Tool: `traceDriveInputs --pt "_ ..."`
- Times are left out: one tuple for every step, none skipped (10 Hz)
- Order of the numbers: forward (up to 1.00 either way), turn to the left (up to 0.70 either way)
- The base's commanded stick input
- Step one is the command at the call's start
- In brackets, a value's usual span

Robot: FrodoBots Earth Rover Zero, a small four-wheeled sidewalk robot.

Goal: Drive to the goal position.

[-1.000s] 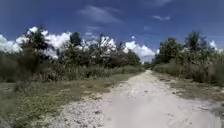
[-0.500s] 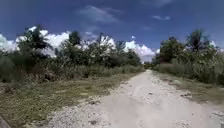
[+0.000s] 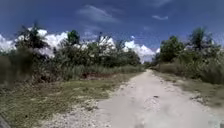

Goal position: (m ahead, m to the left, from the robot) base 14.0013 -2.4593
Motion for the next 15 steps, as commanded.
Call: traceDriveInputs --pt "0.50 -0.50" --pt "0.50 -0.50" --pt "0.50 -0.50" --pt "0.50 0.00" --pt "0.50 0.00" --pt "0.50 0.00" --pt "0.50 0.00" --pt "0.50 0.00" --pt "0.50 0.00" --pt "0.50 0.00" --pt "0.50 0.00" --pt "0.50 0.00" --pt "0.50 0.00" --pt "0.50 0.00" --pt "0.50 0.00"
